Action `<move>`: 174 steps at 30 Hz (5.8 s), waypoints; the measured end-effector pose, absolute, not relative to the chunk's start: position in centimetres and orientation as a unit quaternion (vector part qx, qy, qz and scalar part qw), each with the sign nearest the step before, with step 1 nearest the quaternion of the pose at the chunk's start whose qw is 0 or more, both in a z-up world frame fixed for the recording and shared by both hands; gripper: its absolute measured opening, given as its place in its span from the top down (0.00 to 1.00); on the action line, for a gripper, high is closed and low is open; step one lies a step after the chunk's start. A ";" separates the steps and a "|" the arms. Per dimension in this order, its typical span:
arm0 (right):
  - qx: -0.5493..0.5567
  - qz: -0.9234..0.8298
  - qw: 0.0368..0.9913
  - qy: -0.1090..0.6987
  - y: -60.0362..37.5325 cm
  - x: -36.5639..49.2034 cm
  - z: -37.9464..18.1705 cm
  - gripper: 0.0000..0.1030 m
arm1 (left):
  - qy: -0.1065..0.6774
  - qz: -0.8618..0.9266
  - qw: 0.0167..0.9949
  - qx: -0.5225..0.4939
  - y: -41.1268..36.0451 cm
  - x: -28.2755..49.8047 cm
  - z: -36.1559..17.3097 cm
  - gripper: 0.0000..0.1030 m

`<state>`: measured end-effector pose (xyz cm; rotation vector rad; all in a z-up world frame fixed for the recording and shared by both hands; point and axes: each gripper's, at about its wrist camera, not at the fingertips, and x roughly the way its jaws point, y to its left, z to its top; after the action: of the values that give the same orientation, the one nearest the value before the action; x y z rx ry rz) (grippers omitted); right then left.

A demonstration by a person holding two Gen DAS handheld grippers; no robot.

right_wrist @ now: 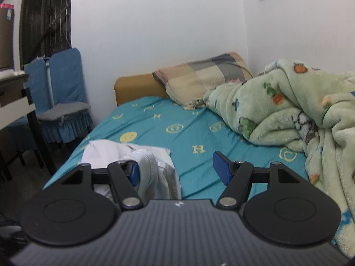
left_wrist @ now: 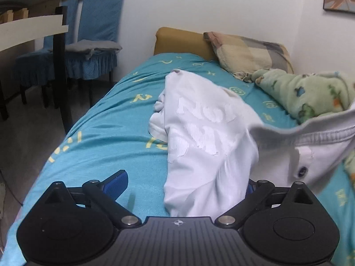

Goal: Fold clothes

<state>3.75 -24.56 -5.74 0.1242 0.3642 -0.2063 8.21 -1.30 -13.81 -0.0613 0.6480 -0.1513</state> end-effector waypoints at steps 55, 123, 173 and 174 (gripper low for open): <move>0.114 -0.124 0.957 0.238 -26.1 5.0 -8.6 0.35 | 0.322 -0.071 0.944 -0.006 -1.9 10.2 -17.3 0.00; 0.120 -0.185 0.928 0.299 -28.1 3.2 -11.2 0.35 | 0.187 0.080 0.973 -0.106 2.0 -1.5 -5.2 0.14; 0.027 -0.123 0.981 0.150 -36.7 41.7 1.7 0.29 | 0.122 0.034 0.991 -0.031 -7.1 48.5 1.8 0.00; 0.033 -0.123 0.978 0.165 -37.0 44.0 -0.9 0.29 | 0.142 0.035 0.989 -0.027 -7.4 50.6 -1.1 0.00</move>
<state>43.99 -36.98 -0.95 0.0662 0.3329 -0.2470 50.64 -7.36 -1.08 -0.0534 0.2860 0.0707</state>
